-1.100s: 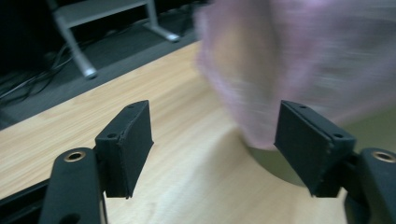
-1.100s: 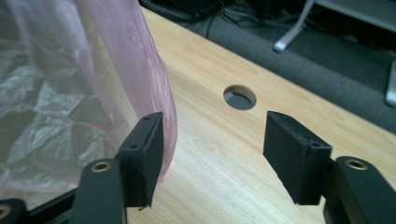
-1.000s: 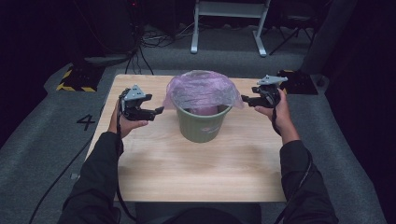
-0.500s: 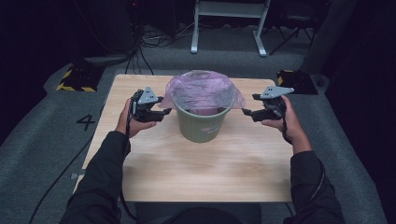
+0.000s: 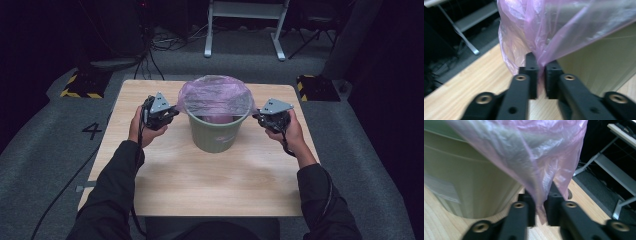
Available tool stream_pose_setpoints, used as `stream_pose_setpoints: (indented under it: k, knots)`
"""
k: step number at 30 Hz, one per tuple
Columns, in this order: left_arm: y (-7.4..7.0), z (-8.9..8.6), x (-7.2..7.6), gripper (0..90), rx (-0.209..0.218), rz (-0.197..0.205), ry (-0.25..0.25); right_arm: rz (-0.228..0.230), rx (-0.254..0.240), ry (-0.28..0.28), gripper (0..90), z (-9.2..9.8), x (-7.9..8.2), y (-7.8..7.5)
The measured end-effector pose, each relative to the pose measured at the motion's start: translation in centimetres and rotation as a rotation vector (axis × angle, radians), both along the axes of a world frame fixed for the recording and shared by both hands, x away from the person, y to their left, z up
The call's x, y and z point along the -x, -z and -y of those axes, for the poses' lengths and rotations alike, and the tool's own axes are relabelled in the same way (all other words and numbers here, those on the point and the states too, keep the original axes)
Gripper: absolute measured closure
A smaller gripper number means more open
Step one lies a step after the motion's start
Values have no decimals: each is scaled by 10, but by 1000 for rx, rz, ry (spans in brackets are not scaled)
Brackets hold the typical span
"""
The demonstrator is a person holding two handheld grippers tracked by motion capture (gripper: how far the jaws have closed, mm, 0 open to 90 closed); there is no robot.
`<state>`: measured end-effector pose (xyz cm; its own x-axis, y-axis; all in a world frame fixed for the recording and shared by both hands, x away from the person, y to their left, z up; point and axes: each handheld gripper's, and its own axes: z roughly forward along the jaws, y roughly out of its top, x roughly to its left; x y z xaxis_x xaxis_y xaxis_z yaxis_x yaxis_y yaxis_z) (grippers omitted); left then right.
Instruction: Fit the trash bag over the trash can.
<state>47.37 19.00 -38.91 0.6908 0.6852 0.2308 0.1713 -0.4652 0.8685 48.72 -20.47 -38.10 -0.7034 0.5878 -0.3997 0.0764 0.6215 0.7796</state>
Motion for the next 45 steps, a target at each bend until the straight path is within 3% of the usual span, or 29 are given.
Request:
stream_pose_setpoints:
  k: [3,6,11,14,17,23,30,34,36,39,41,42,45]
  knots:
    - [0,-3,10,896,33,24,9,16,-18,-32,900,2,10,-2]
    - [1,-10,29,896,70,50,67,23,-28,-60,900,4,19,-3]
    - [12,-10,45,896,44,54,118,23,-57,-140,900,9,34,7]
    - [33,-7,55,897,-12,23,135,-5,-61,-171,900,10,37,25]
    - [48,-3,53,897,-55,-23,132,-46,-31,-184,900,9,36,42]
    - [70,5,39,896,-105,-93,108,-120,21,-153,900,6,21,68]
    - [93,10,19,883,-136,-137,57,-231,-45,-101,900,7,-5,95]
    - [101,11,15,850,-111,-161,43,-235,-31,-75,900,3,-10,99]
    - [103,11,15,788,-97,-169,29,-241,-41,-69,884,3,-12,101]
    - [103,7,19,566,-67,-206,19,-253,-46,-53,828,6,-13,104]
    - [103,4,25,353,-39,-231,1,-262,-46,-69,690,9,-10,103]
    - [102,2,28,289,-30,-238,-9,-279,-51,-75,590,11,-9,103]
    - [99,-4,41,210,9,-255,-18,-295,-71,-65,413,21,-3,100]
